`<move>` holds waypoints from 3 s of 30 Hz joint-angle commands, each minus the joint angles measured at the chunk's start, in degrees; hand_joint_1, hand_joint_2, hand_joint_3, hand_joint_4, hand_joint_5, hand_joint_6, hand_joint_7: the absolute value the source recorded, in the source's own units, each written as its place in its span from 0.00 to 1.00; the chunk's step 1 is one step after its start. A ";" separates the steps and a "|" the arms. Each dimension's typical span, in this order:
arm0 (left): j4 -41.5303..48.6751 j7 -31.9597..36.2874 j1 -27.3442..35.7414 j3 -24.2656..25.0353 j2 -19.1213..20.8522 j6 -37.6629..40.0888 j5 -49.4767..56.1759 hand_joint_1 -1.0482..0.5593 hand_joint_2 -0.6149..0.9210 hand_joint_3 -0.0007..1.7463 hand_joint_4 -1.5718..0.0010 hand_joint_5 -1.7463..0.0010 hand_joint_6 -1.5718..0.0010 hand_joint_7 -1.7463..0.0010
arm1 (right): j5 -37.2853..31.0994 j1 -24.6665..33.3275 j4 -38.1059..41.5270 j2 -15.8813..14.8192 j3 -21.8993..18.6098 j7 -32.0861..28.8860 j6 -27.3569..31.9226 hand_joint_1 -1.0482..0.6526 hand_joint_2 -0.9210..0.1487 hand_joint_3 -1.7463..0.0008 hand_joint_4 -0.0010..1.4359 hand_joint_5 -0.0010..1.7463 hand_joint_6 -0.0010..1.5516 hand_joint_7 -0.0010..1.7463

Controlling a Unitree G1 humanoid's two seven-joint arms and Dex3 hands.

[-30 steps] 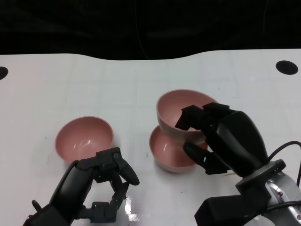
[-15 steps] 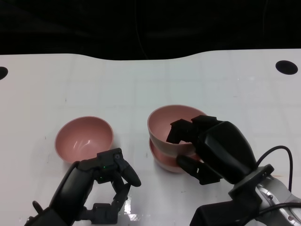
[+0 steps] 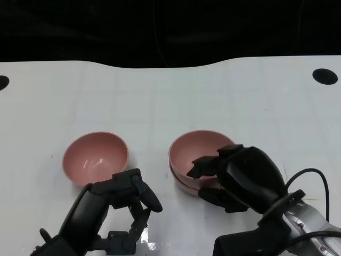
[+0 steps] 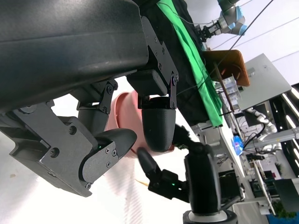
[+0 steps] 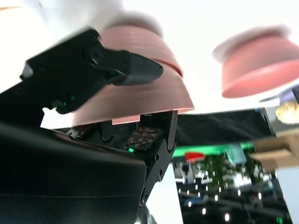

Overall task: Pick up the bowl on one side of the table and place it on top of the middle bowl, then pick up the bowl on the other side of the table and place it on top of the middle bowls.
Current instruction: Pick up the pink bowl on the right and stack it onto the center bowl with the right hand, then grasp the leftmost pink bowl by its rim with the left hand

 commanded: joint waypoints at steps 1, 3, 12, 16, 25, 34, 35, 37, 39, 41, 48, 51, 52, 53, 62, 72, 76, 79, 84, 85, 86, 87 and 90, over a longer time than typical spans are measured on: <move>-0.67 0.19 0.43 -0.04 0.42 0.29 0.14 0.56 0.68 0.69 0.51 0.11 0.53 0.28 | -0.71 -0.73 -1.20 -1.30 0.48 3.21 1.96 0.37 0.01 0.90 0.46 0.31 0.55 0.01; -0.48 0.13 0.35 -0.01 0.41 0.12 0.03 0.56 0.68 0.69 0.51 0.11 0.53 0.28 | -1.32 -0.23 -2.56 -1.53 0.73 5.22 3.53 0.36 0.00 0.91 0.46 0.29 0.54 0.00; -0.15 0.19 0.13 0.05 0.49 -0.47 0.17 0.55 0.69 0.67 0.52 0.10 0.53 0.28 | -1.55 3.49 -10.35 -2.39 0.39 11.64 8.46 0.18 0.00 0.80 0.11 0.17 0.21 0.00; 0.05 0.07 0.00 0.07 0.59 -0.50 0.15 0.54 0.69 0.66 0.52 0.10 0.53 0.27 | -0.76 5.15 -13.25 -2.86 -0.62 10.68 8.06 0.17 0.00 0.77 0.09 0.19 0.20 0.00; 0.14 0.14 -0.05 0.20 0.74 -0.50 0.37 0.55 0.69 0.67 0.52 0.10 0.53 0.27 | 2.25 9.26 -19.77 -4.53 -4.49 10.09 6.40 0.19 0.00 0.78 0.00 0.34 0.19 0.01; -0.01 0.13 0.14 0.25 0.67 -0.49 0.39 0.55 0.68 0.69 0.52 0.10 0.53 0.27 | 6.16 14.79 -22.25 -6.04 -9.18 1.61 -2.71 0.24 0.00 0.83 0.02 0.49 0.27 0.04; 0.10 0.15 0.13 0.27 0.66 -0.60 0.39 0.55 0.68 0.69 0.52 0.10 0.53 0.27 | 6.75 15.34 -22.09 -6.14 -9.65 0.82 -3.98 0.25 0.00 0.84 0.03 0.50 0.28 0.04; 0.22 0.19 0.10 0.31 0.64 -0.80 0.39 0.56 0.68 0.69 0.52 0.09 0.53 0.27 | 7.68 15.96 -21.68 -6.21 -10.31 -0.12 -6.05 0.27 0.00 0.87 0.07 0.52 0.31 0.06; -0.07 0.16 0.09 0.28 0.64 -0.48 0.38 0.56 0.67 0.70 0.53 0.09 0.53 0.27 | 9.76 17.06 -22.17 -6.58 -11.26 0.57 -7.64 0.29 0.00 0.88 0.09 0.52 0.33 0.07; -0.39 0.12 0.13 0.22 0.64 -0.08 0.38 0.55 0.67 0.70 0.53 0.09 0.53 0.27 | 11.61 17.93 -22.59 -6.66 -12.15 1.52 -8.74 0.31 0.00 0.89 0.14 0.53 0.38 0.09; -0.74 0.37 0.04 0.23 0.25 0.42 0.24 0.55 0.66 0.71 0.52 0.10 0.53 0.26 | 18.23 21.89 -23.46 -6.49 -14.52 2.70 -14.64 0.41 0.00 0.94 0.39 0.63 0.52 0.22; -0.92 0.23 0.06 0.08 0.03 0.75 -0.07 0.55 0.66 0.71 0.52 0.10 0.53 0.27 | 21.60 24.14 -23.68 -5.29 -15.18 2.65 -17.01 0.45 0.01 0.93 0.50 0.70 0.54 0.36; -0.87 0.27 0.05 0.14 0.02 0.62 -0.04 0.55 0.66 0.71 0.52 0.11 0.53 0.27 | 22.49 24.85 -23.79 -4.84 -15.31 2.73 -17.56 0.46 0.01 0.93 0.51 0.71 0.53 0.40; -0.84 0.29 0.02 0.22 0.05 0.53 -0.02 0.55 0.66 0.71 0.51 0.11 0.53 0.27 | 22.97 25.30 -23.79 -4.46 -15.44 2.84 -18.01 0.47 0.05 0.89 0.52 0.72 0.52 0.44; -0.94 -0.13 -0.15 1.36 0.50 1.29 -2.14 0.55 0.66 0.71 0.52 0.09 0.52 0.28 | 26.07 28.39 -22.56 -1.23 -16.56 3.75 -19.02 0.56 0.56 0.28 0.56 0.81 0.55 0.60; -1.33 0.23 -0.04 2.61 0.10 1.86 -3.67 0.54 0.70 0.68 0.52 0.10 0.51 0.31 | 32.28 28.56 -20.60 0.29 -18.60 7.76 -18.10 0.61 0.66 0.13 0.59 0.99 0.56 0.71; -3.13 0.52 0.46 2.77 0.01 3.16 -2.96 0.55 0.69 0.68 0.53 0.18 0.53 0.37 | 32.28 28.76 -20.59 0.54 -19.12 8.43 -18.39 0.61 0.68 0.12 0.60 0.99 0.56 0.73; -5.65 0.70 0.97 2.92 0.94 5.32 -1.07 0.53 0.72 0.61 0.56 0.23 0.56 0.44 | 31.80 29.02 -20.73 0.88 -19.31 8.51 -18.35 0.61 0.68 0.12 0.61 0.99 0.56 0.74; -10.55 2.87 1.35 3.59 2.59 9.05 5.79 0.47 0.88 0.27 0.62 0.36 0.58 0.71 | 31.36 29.18 -21.30 1.52 -19.61 8.76 -17.94 0.61 0.67 0.12 0.61 0.99 0.56 0.74; -11.11 3.17 1.36 3.64 2.71 9.64 6.65 0.46 0.91 0.22 0.62 0.40 0.58 0.76 | 31.36 29.13 -21.25 1.64 -19.68 8.86 -17.99 0.61 0.67 0.12 0.61 0.99 0.56 0.74; -11.49 3.37 1.38 3.63 2.76 10.09 7.19 0.46 0.92 0.20 0.63 0.41 0.58 0.78 | 31.35 29.10 -21.21 1.74 -19.75 8.95 -18.03 0.61 0.67 0.12 0.61 0.99 0.56 0.74; -13.42 3.87 1.45 3.79 3.04 12.48 9.34 0.46 0.93 0.18 0.63 0.42 0.57 0.79 | 31.40 29.08 -21.42 1.84 -19.76 9.26 -17.66 0.61 0.67 0.12 0.61 0.99 0.56 0.74; -18.04 5.13 1.71 3.83 3.78 17.86 15.44 0.41 0.99 0.05 0.72 0.49 0.61 0.91 | 31.40 29.07 -21.77 2.17 -19.87 9.88 -17.05 0.60 0.68 0.12 0.61 1.00 0.55 0.74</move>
